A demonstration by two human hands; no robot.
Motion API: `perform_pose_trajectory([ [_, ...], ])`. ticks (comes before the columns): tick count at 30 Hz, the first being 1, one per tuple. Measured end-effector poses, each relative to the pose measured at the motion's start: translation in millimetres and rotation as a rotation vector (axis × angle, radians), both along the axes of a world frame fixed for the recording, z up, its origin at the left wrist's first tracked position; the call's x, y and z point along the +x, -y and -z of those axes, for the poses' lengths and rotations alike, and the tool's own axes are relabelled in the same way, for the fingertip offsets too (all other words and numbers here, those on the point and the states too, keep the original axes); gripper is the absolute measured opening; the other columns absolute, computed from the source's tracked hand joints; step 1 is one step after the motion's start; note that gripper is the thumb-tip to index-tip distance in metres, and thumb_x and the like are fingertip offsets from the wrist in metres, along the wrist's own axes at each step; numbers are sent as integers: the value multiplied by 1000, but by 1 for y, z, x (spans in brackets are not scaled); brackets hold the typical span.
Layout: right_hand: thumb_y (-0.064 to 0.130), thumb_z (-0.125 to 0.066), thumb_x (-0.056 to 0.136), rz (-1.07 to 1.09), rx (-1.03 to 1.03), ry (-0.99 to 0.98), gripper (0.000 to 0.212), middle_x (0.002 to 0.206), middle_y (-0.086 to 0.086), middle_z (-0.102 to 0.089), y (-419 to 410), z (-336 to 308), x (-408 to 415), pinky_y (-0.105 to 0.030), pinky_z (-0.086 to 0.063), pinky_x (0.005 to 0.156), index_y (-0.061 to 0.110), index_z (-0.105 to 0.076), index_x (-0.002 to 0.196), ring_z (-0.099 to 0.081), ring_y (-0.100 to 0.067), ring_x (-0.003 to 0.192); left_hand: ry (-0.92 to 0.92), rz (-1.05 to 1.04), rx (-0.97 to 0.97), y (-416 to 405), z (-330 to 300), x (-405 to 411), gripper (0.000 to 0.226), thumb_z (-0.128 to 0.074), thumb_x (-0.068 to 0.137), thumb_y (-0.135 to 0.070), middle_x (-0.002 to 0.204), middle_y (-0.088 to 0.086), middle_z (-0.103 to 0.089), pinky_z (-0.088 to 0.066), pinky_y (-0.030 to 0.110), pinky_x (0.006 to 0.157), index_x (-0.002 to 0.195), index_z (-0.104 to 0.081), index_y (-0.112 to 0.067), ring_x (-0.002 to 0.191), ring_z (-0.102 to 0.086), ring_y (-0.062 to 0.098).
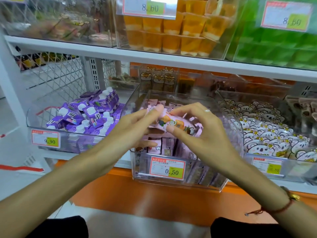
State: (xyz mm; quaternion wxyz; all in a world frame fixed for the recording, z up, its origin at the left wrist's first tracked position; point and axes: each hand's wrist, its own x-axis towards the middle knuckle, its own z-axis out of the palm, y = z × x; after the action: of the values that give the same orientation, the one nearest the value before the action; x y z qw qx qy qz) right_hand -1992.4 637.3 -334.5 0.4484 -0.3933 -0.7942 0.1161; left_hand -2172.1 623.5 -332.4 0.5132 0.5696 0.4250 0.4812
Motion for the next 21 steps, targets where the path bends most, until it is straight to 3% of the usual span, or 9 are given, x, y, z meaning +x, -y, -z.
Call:
perform_pose_trajectory([
  [2, 34, -66, 84, -56, -112, -29, 26, 98, 11, -58, -1, 0, 3, -26, -45, 80, 30, -59, 109, -55, -5, 90, -112, 17, 146, 2, 3, 2, 23, -64, 83, -39, 101, -14, -71, -58, 25, 73, 105, -64, -33, 92, -68, 4],
  [4, 39, -60, 86, -94, -187, 53, 35, 98, 11, -53, -4, 1, 5, -29, -46, 82, 32, -54, 120, -55, -8, 89, -189, -43, 287, 2, 7, 2, 33, -64, 86, -21, 105, -18, -68, -56, 23, 78, 112, -53, -38, 94, -66, 0],
  [6, 42, -56, 87, -77, -150, 95, 34, 97, 6, -53, -6, 1, 10, -34, -47, 83, 32, -54, 120, -57, -11, 89, -379, -133, 438, 0, 9, -3, 44, -66, 86, -21, 115, -22, -60, -52, 24, 83, 121, -47, -39, 103, -59, -3],
  [9, 44, -60, 84, -47, -210, -21, 32, 91, 0, -62, -11, -1, 20, -42, -50, 78, 26, -56, 111, -63, -19, 87, -695, -185, 624, -4, 15, -13, 47, -66, 85, -31, 123, -23, -52, -43, 15, 85, 128, -46, -37, 109, -51, -4],
  [12, 50, -63, 73, -92, -323, -56, 37, 82, 3, -62, -11, 6, 21, -30, -48, 70, 26, -51, 99, -63, -16, 77, -640, -135, 583, -7, 21, -15, 45, -63, 86, -39, 125, -24, -52, -43, 6, 80, 128, -47, -38, 109, -51, -6],
  [14, 41, -67, 77, -153, -377, -64, 29, 69, 16, -59, -10, 16, 12, -20, -45, 61, 29, -43, 86, -61, -6, 66, -620, -138, 591, -9, 24, -13, 47, -60, 87, -44, 127, -25, -53, -46, 10, 85, 131, -46, -39, 112, -51, -8],
  [16, 32, -68, 82, -140, -341, -6, 33, 62, 27, -56, -10, 24, 6, -12, -41, 56, 31, -36, 83, -57, 3, 58, -614, -141, 608, -11, 25, -11, 44, -59, 87, -44, 125, -27, -54, -48, 20, 91, 129, -48, -41, 111, -52, -9],
  [19, 40, -71, 76, -46, -301, -17, 47, 70, 19, -64, -10, 23, 7, -23, -51, 62, 31, -35, 105, -65, -2, 67, -604, -117, 591, -12, 26, -6, 44, -64, 85, -44, 111, -32, -57, -51, 22, 83, 126, -49, -46, 104, -54, -11],
  [21, 47, -70, 73, -15, -252, 77, 52, 75, 12, -65, -11, 21, 10, -22, -51, 63, 37, -33, 108, -66, -2, 70, -580, -95, 568, -13, 26, -5, 49, -65, 84, -43, 107, -27, -59, -51, 22, 79, 128, -45, -50, 99, -59, -5],
])
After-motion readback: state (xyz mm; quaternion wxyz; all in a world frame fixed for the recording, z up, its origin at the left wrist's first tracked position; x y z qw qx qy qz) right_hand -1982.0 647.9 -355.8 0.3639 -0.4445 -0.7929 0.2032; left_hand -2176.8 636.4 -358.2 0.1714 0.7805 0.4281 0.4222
